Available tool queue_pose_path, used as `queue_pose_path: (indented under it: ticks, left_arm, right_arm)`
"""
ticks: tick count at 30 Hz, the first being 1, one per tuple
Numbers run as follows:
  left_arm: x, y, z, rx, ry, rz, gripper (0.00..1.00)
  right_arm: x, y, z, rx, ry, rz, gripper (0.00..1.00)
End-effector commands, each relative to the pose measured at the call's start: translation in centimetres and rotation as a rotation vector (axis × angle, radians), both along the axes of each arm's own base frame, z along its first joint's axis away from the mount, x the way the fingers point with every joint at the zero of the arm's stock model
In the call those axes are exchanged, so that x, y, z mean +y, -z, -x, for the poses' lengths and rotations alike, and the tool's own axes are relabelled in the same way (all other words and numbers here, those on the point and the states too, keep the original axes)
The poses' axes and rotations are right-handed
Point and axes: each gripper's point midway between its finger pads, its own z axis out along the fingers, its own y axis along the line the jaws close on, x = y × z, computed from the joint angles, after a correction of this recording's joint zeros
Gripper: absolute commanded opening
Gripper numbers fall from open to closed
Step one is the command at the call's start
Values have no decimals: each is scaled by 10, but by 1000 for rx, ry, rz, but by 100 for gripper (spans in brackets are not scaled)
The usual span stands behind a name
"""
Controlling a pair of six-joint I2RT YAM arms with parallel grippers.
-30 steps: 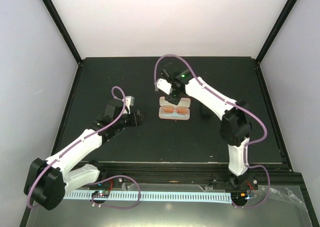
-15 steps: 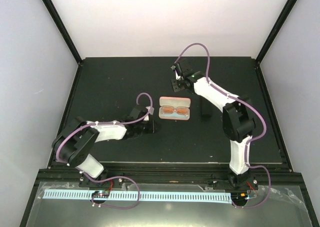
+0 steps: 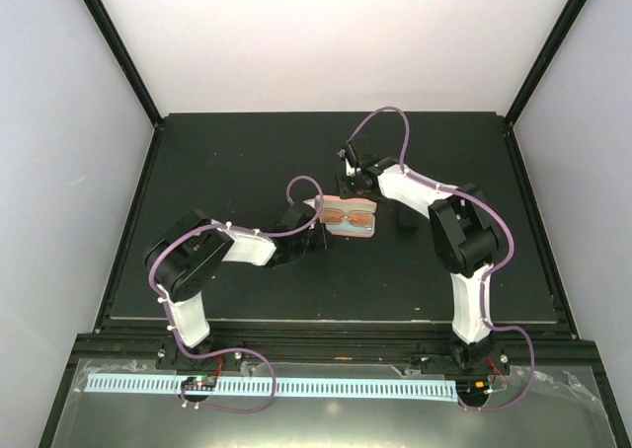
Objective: Organize the sunglasses
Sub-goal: Close the sunglasses case at the center of the board.
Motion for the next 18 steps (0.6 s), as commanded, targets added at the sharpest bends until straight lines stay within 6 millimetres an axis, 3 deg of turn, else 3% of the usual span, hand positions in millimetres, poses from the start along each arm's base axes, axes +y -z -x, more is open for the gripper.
queue_pose_path:
  ticks: [1, 11, 18]
  left_arm:
    - [7, 14, -12, 3, -91, -36, 8]
    - [4, 26, -14, 28, -112, -41, 6]
    - [9, 22, -11, 28, -119, -50, 6]
  right_arm:
    - [5, -11, 13, -3, 1, -80, 32]
    - [11, 2, 55, 25, -4, -119, 32]
    - [1, 6, 60, 15, 24, -89, 33]
